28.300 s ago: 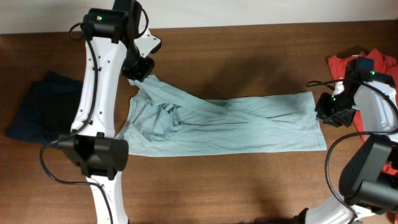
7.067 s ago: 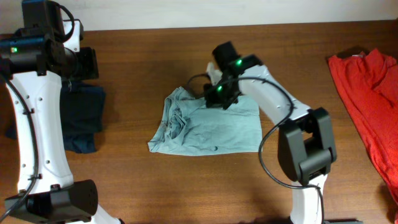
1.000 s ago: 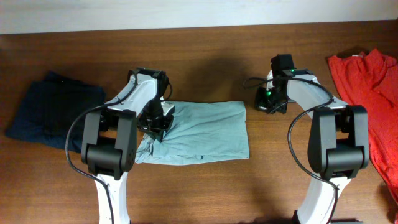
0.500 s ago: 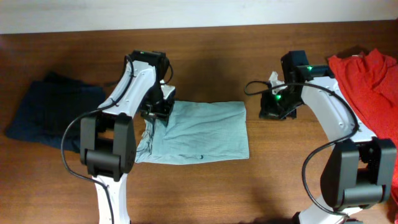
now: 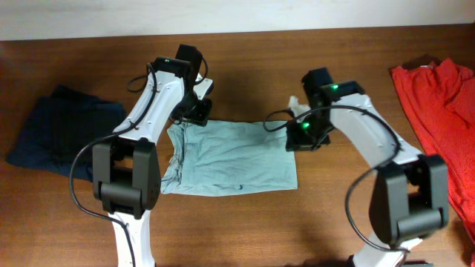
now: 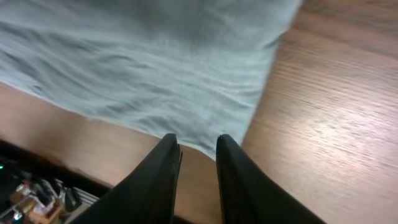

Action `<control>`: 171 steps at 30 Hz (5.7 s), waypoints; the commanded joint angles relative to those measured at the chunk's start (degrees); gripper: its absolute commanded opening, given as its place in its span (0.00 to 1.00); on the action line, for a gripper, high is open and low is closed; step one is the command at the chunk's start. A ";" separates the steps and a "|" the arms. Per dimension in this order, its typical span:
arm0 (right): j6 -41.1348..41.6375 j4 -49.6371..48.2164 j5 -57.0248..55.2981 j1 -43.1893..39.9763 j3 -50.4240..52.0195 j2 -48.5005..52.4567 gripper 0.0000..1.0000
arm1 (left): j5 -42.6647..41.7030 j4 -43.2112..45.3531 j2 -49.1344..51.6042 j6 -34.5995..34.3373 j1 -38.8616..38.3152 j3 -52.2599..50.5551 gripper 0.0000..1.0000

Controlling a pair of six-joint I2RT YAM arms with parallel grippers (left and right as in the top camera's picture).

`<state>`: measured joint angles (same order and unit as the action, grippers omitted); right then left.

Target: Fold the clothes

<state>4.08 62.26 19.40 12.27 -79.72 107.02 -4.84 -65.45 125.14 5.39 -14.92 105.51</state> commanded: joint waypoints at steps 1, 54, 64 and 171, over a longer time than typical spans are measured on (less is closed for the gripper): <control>-0.63 -0.13 -0.52 1.68 3.10 4.07 0.25 | 0.42 1.27 1.77 3.98 0.07 -0.59 0.49; 2.32 -7.98 -0.24 -1.14 8.02 -7.02 0.70 | -1.79 -28.02 9.18 0.00 6.45 30.14 0.20; -7.89 -9.60 13.97 -13.42 8.04 -3.56 0.85 | -1.16 -31.26 -1.84 -0.20 6.49 39.10 0.19; 13.11 17.09 -24.85 30.62 -28.44 15.80 0.14 | 5.11 -30.67 -24.46 -0.85 7.48 39.67 0.38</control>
<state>17.96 78.65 -3.60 42.96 -107.46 123.31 0.05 -96.23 100.62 5.06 -7.68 145.29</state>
